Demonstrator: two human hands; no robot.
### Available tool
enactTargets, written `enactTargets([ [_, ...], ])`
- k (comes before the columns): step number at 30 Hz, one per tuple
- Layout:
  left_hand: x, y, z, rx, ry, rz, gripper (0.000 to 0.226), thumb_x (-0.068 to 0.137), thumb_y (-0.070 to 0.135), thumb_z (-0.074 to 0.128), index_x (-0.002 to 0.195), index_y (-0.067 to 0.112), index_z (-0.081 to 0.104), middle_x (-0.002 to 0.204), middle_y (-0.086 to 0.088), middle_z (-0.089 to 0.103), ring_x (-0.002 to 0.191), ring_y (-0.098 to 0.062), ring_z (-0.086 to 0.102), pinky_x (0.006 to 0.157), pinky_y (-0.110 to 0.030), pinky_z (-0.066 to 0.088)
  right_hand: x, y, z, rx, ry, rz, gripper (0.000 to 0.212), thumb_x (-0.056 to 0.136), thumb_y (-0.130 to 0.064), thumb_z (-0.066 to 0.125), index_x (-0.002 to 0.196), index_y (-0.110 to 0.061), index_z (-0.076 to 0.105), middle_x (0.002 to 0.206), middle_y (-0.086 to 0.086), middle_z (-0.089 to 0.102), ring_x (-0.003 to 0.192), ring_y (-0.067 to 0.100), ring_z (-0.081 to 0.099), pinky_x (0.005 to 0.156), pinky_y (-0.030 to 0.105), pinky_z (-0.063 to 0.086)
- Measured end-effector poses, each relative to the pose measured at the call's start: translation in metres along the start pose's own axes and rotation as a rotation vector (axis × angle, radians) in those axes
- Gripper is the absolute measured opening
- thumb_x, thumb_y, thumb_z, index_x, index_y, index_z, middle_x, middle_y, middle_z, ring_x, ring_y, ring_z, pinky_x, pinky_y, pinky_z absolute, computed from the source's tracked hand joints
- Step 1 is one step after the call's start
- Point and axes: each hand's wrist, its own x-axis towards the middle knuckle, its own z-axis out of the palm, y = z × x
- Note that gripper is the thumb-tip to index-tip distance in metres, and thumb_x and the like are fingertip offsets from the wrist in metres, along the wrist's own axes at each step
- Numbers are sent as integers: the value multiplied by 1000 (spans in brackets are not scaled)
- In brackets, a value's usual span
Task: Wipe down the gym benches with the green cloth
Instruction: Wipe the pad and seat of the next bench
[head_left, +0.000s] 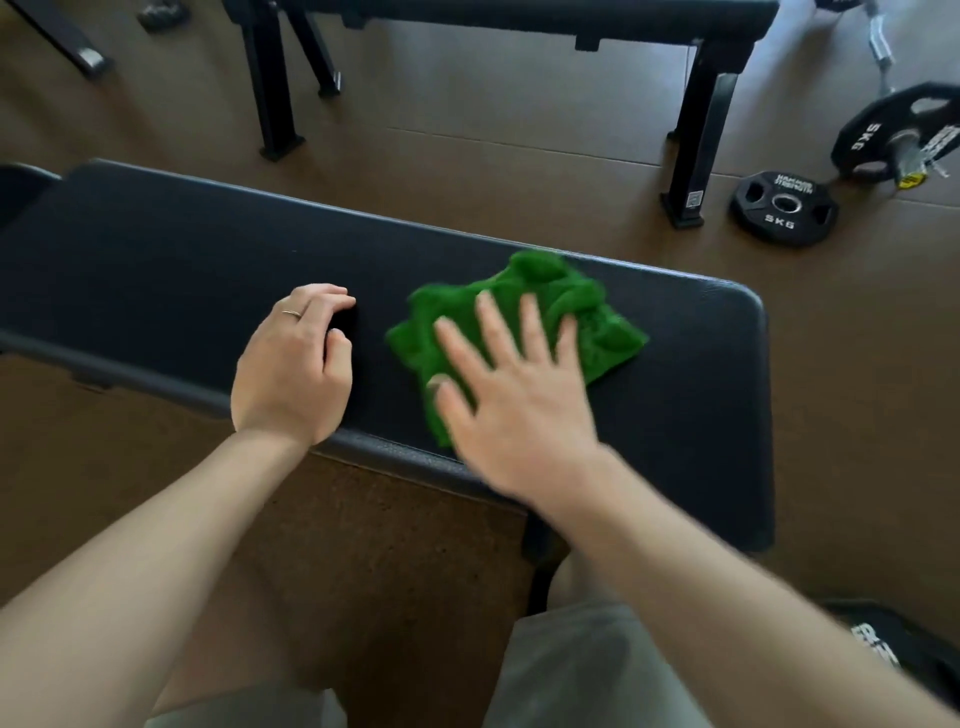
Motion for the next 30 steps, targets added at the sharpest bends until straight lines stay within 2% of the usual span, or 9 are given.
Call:
enactTargets([
  [3, 2, -5, 1, 9, -1, 33, 39, 99, 21, 39, 129, 16, 64, 141, 4, 58, 131, -18, 52, 102, -41, 47, -40, -19, 14, -35, 5, -181, 62, 105, -61, 25, 163, -43, 18, 174, 4, 10, 160, 38, 0, 124, 66, 4],
  [7, 9, -16, -13, -73, -113, 143, 43, 101, 25, 36, 130, 10, 64, 139, -2, 60, 130, -20, 52, 109, -36, 42, -54, 4, 12, -180, -24, -270, 62, 105, -60, 28, 164, -43, 13, 174, 3, 12, 160, 36, 7, 125, 64, 15],
  [10, 23, -60, -43, 138, -57, 304, 37, 100, 25, 38, 115, 7, 66, 117, -10, 67, 105, -32, 62, 93, -45, 48, -51, -3, 11, -250, -84, -247, 64, 105, -62, 21, 164, -42, 8, 174, 3, 10, 159, 38, 7, 124, 66, 19],
  [12, 42, -102, -63, 239, 41, 193, 31, 98, 24, 38, 98, 5, 63, 98, -15, 65, 87, -36, 59, 79, -47, 45, -37, -22, 11, -236, -102, -222, 65, 104, -64, 18, 165, -42, 7, 174, 4, 9, 159, 40, 5, 124, 67, 16],
  [14, 56, -129, -68, 220, 51, 97, 32, 99, 27, 36, 89, 6, 58, 89, -15, 61, 81, -36, 55, 75, -46, 43, -12, -52, 13, -192, -92, -197, 65, 104, -67, 13, 164, -45, 2, 174, 3, 0, 159, 40, -4, 125, 66, 6],
  [17, 59, -142, -59, 80, 33, 107, 30, 103, 26, 38, 82, 11, 53, 81, -7, 57, 73, -27, 52, 68, -38, 37, 35, -105, 20, -120, -53, -130, 65, 102, -71, 8, 162, -49, -5, 174, 0, -11, 158, 35, -17, 125, 63, -7],
  [22, 59, -153, -61, 14, 39, 136, 34, 104, 25, 35, 73, 15, 46, 69, 0, 50, 62, -24, 47, 64, -36, 33, 62, -146, 20, -120, -70, -31, 61, 102, -69, 4, 160, -52, -9, 173, -3, -14, 158, 30, -20, 126, 59, -8],
  [26, 57, -149, -64, 29, 15, 190, 37, 103, 28, 32, 71, 18, 47, 66, 2, 50, 58, -22, 47, 64, -37, 41, 8, -138, 28, -233, -28, -52, 64, 106, -64, 16, 163, -46, -6, 174, 3, -2, 160, 35, -4, 126, 62, 11],
  [30, 56, -152, -61, 28, 19, 194, 37, 104, 26, 33, 72, 19, 49, 66, 3, 51, 60, -19, 49, 67, -37, 45, -13, -132, 33, -323, -97, -11, 68, 105, -55, 29, 166, -38, 4, 173, 10, 11, 158, 41, 12, 121, 65, 26],
])
